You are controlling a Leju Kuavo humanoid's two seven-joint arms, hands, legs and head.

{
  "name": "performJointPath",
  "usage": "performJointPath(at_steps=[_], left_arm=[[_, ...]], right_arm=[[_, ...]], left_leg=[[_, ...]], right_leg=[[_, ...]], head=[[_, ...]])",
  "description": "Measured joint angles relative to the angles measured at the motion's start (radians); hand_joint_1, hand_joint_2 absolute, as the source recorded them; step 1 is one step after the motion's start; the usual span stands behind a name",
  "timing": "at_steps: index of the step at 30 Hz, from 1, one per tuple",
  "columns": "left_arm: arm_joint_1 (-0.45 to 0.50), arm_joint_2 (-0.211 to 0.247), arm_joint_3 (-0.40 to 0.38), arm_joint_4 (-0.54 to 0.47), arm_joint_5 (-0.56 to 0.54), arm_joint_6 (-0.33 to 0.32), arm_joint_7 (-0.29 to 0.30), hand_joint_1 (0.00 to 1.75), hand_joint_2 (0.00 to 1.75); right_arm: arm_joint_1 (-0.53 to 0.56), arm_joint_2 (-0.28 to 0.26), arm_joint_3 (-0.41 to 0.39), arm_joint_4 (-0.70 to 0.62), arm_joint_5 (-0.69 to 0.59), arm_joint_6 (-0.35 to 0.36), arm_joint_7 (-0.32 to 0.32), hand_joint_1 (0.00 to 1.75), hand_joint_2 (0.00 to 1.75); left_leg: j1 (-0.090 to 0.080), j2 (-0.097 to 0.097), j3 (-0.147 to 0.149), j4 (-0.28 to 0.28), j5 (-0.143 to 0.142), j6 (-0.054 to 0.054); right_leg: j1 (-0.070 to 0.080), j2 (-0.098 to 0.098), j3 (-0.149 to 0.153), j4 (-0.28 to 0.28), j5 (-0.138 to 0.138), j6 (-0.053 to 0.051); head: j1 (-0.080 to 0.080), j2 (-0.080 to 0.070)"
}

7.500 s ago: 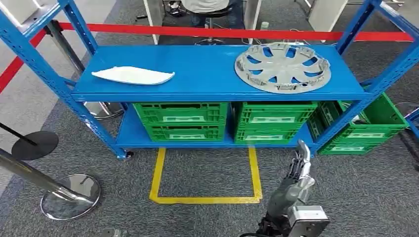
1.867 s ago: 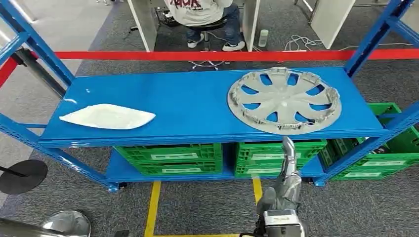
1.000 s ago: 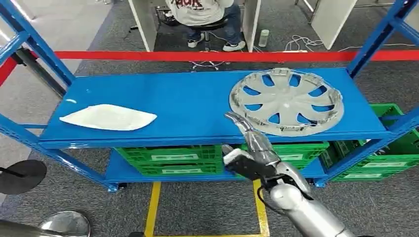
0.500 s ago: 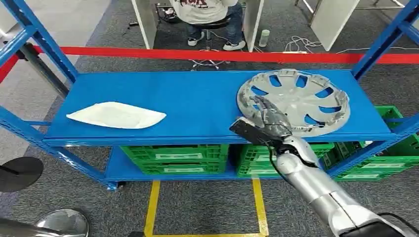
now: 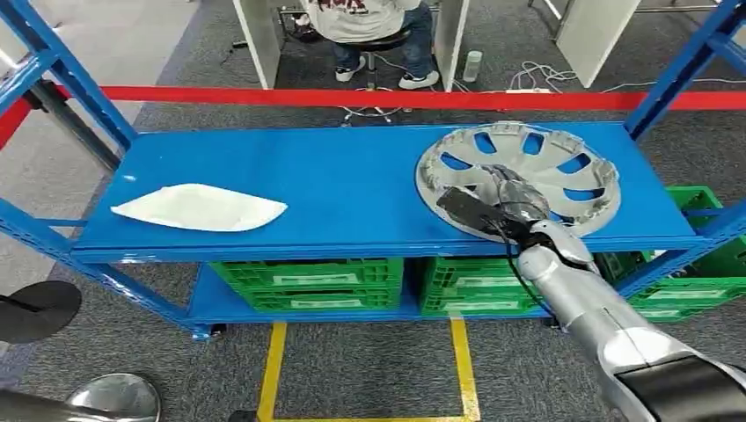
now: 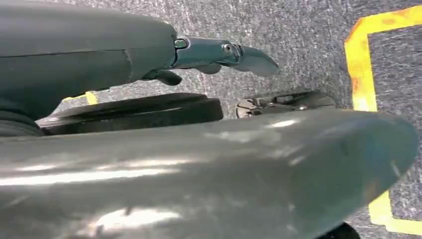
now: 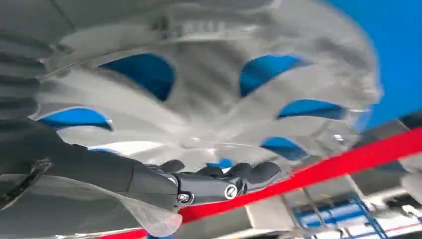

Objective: Take the parts from the cabinet and place them on the table.

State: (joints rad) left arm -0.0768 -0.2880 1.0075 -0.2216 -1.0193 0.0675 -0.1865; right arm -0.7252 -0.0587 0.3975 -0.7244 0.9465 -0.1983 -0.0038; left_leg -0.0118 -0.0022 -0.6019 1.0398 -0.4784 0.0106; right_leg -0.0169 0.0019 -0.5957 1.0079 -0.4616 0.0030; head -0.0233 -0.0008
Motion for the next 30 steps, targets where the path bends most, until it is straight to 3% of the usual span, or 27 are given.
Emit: performJointPath(at_steps=[1,3,4,5,6,8,9,10,12,14,15,17,18,19,20,21,22,24,25,26,28,30], left_arm=[[-0.001,0.001,0.0,0.0,0.0,-0.001,0.0,0.0,0.0],[-0.003,0.002,0.0,0.0,0.0,-0.001,0.0,0.0,0.0],[-0.002,0.002,0.0,0.0,0.0,-0.002,0.0,0.0,0.0],[-0.001,0.002,0.0,0.0,0.0,-0.002,0.0,0.0,0.0],[-0.001,0.003,0.0,0.0,0.0,-0.002,0.0,0.0,0.0],[-0.002,0.003,0.0,0.0,0.001,-0.003,-0.001,0.0,0.0],[-0.002,0.003,0.0,0.0,0.0,-0.003,-0.001,0.0,0.0],[-0.003,0.004,0.0,0.0,0.001,-0.003,-0.001,0.0,0.0],[-0.004,0.005,0.0,0.0,0.001,-0.002,-0.001,0.0,0.0],[-0.002,0.005,0.0,0.0,0.002,0.002,-0.001,0.0,0.0],[-0.002,0.004,0.0,0.0,0.002,0.002,-0.001,0.0,0.0],[-0.006,0.004,0.001,0.0,0.002,0.005,-0.001,0.0,0.0],[-0.006,0.004,0.001,0.0,0.004,0.007,-0.001,0.0,0.0],[-0.005,0.004,0.002,0.0,0.005,0.007,-0.001,0.0,0.0],[-0.004,0.005,0.002,0.0,0.006,0.008,-0.001,0.0,0.0],[-0.004,0.005,0.002,0.0,0.007,0.008,-0.001,0.0,0.0],[-0.004,0.005,0.003,0.0,0.008,0.008,-0.001,0.0,0.0],[-0.005,0.004,0.004,0.0,0.008,0.011,-0.001,0.0,0.0],[-0.005,0.004,0.005,0.0,0.009,0.011,-0.001,0.0,0.0],[-0.005,0.004,0.007,0.0,0.012,0.011,-0.001,0.0,0.0],[-0.004,0.004,0.009,0.0,0.014,0.012,0.0,0.0,0.0],[-0.006,0.005,0.013,0.0,0.014,0.014,0.0,0.0,0.0]], right_arm=[[-0.008,0.0,0.001,0.011,0.003,0.007,0.0,0.0,1.75],[-0.011,0.0,0.001,0.026,0.005,0.011,0.0,0.0,1.75],[-0.011,0.0,0.001,0.039,0.005,0.013,0.0,0.0,1.75],[-0.011,0.0,0.002,0.046,0.006,0.014,0.0,0.0,1.75],[-0.012,0.0,0.003,0.052,0.009,0.015,0.0,0.0,1.75],[-0.021,0.0,0.005,0.062,0.024,0.03,0.005,0.0,1.75],[-0.028,0.0,0.006,0.07,0.036,0.037,0.013,0.0,1.75],[-0.036,0.0,0.01,0.085,0.052,0.043,0.024,0.0,1.75],[-0.047,0.0,0.018,0.116,0.077,0.055,0.046,0.0,1.75],[-0.061,0.0,0.024,0.148,0.088,0.099,0.064,0.0,1.75],[-0.07,-0.002,0.026,0.167,0.095,0.13,0.072,0.0,1.75],[-0.095,-0.002,0.034,0.204,0.114,0.187,0.082,0.0,1.75],[-0.11,-0.002,0.046,0.232,0.13,0.225,0.086,0.0,1.75],[-0.12,-0.002,0.054,0.249,0.138,0.242,0.089,0.0,1.75],[-0.129,-0.002,0.059,0.265,0.143,0.255,0.09,0.0,1.75],[-0.136,-0.002,0.061,0.277,0.144,0.264,0.092,0.0,1.75],[-0.144,-0.002,0.066,0.288,0.145,0.272,0.093,0.0,1.75],[-0.161,-0.001,0.077,0.303,0.15,0.281,0.099,0.0,1.75],[-0.166,0.0,0.079,0.312,0.153,0.285,0.104,0.0,1.75],[-0.172,0.003,0.083,0.316,0.158,0.291,0.108,0.0,1.75],[-0.178,0.003,0.087,0.326,0.161,0.299,0.116,0.0,1.75],[-0.186,0.006,0.093,0.335,0.166,0.304,0.127,0.0,1.75]], left_leg=[[0.003,0.0,-0.023,0.053,-0.032,-0.007],[0.009,0.0,-0.097,0.211,-0.098,-0.017],[0.01,0.0,-0.129,0.273,-0.114,-0.019],[0.01,0.0,-0.139,0.285,-0.104,-0.019],[0.01,0.0,-0.128,0.253,-0.07,-0.017],[0.009,0.0,-0.056,0.089,0.03,-0.004],[0.007,-0.001,-0.024,0.011,0.061,0.006],[0.004,0.0,-0.011,0.0,0.046,0.011],[0.003,-0.001,-0.009,-0.019,0.039,0.015],[0.005,-0.001,-0.004,-0.032,0.043,0.023],[0.009,0.001,0.002,-0.041,0.049,0.026],[0.012,0.001,0.003,-0.043,0.049,0.033],[0.011,0.002,0.004,-0.043,0.048,0.034],[0.011,0.002,0.004,-0.043,0.048,0.035],[0.011,0.002,0.006,-0.043,0.047,0.035],[0.012,0.001,0.008,-0.043,0.047,0.035],[0.012,0.0,0.011,-0.042,0.046,0.033],[0.013,-0.001,0.018,-0.04,0.041,0.027],[0.006,-0.003,0.017,-0.036,0.037,0.019],[0.006,-0.004,0.015,-0.031,0.037,0.013],[0.011,-0.003,0.018,-0.035,0.04,0.005],[0.014,-0.001,0.017,-0.025,0.028,-0.008]], right_leg=[[-0.001,0.0,0.0,0.0,-0.001,-0.005],[0.0,0.0,0.003,0.001,-0.003,-0.008],[0.001,-0.001,0.004,0.001,-0.004,-0.01],[0.002,-0.001,0.004,0.001,-0.004,-0.01],[0.002,0.0,0.005,0.002,-0.005,-0.009],[0.003,0.002,0.011,0.002,-0.008,-0.007],[0.003,0.002,0.014,0.001,-0.009,-0.005],[0.009,0.003,0.011,0.001,-0.011,-0.001],[0.008,0.003,0.006,0.0,-0.008,0.007],[0.008,0.002,0.01,-0.006,-0.007,0.021],[0.005,0.002,-0.001,0.006,-0.02,0.024],[0.005,0.001,-0.05,0.11,-0.082,0.029],[0.004,0.001,-0.095,0.206,-0.12,0.032],[0.004,0.001,-0.132,0.279,-0.143,0.036],[0.004,0.001,-0.149,0.307,-0.14,0.038],[0.003,0.001,-0.14,0.287,-0.116,0.039],[0.002,0.0,-0.112,0.229,-0.078,0.039],[-0.002,-0.005,-0.014,0.041,0.006,0.039],[0.001,-0.005,0.011,-0.003,-0.01,0.037],[0.001,0.002,0.02,-0.008,-0.006,0.024],[0.008,0.004,0.02,-0.006,-0.007,0.013],[0.001,0.001,0.026,-0.013,0.002,0.0]], head=[[-0.01,0.0],[-0.012,0.0],[-0.013,0.0],[-0.013,0.0],[-0.014,0.0],[-0.013,0.0],[-0.013,0.0],[-0.012,0.0],[-0.01,0.0],[-0.011,0.0],[-0.011,0.0],[-0.007,0.0],[-0.008,0.0],[-0.008,0.0],[-0.006,0.0],[-0.007,0.0],[-0.006,0.0],[-0.006,0.0],[-0.006,0.0],[-0.008,0.0],[-0.008,0.0],[-0.008,0.0]])
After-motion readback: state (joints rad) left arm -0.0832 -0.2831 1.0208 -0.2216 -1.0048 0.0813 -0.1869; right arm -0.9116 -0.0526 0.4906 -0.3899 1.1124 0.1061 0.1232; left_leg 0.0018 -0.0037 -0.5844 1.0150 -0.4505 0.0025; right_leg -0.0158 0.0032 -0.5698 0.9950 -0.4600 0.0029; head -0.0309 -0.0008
